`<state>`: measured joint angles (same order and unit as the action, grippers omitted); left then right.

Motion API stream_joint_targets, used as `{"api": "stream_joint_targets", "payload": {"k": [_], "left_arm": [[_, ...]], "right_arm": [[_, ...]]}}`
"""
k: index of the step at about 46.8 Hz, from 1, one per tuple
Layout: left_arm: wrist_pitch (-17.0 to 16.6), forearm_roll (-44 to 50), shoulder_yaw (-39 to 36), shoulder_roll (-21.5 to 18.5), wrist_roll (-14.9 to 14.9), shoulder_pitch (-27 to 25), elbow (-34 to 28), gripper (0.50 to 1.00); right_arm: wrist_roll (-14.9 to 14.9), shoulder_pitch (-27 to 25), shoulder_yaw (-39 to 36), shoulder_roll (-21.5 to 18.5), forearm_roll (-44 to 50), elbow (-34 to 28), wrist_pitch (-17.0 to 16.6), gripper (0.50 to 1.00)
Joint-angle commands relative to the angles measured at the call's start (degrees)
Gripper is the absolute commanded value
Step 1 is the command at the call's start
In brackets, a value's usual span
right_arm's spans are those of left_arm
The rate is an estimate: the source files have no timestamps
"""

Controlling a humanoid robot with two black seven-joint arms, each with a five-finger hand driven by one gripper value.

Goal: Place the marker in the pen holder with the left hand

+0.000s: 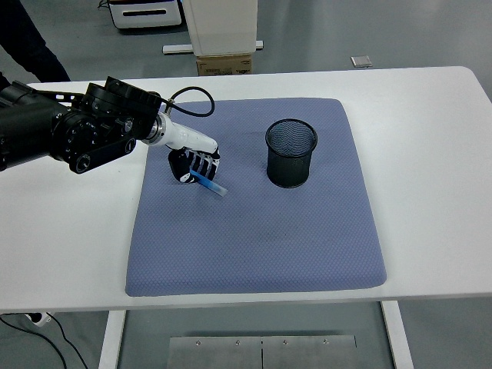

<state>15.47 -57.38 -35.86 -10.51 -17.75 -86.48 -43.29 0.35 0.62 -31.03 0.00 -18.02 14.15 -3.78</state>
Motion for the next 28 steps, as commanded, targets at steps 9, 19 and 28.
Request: {"api": "stream_joint_targets", "payload": {"k": [9,19,28], "left_arm": [[0.0,0.1,0.0,0.0,0.0,-0.3,0.0,0.505],[0.0,0.2,0.1,-0.2,-0.6,-0.5,0.0,0.505],[0.2,0.9,1.3,-0.4,-0.8,-0.8,0.0,0.505]], "right_arm": [[0.0,0.0,0.0,0.0,0.0,0.0,0.0,1.0],[0.0,0.0,0.0,0.0,0.0,0.0,0.0,1.0],[0.0,0.0,0.0,0.0,0.0,0.0,0.0,1.0]]}}
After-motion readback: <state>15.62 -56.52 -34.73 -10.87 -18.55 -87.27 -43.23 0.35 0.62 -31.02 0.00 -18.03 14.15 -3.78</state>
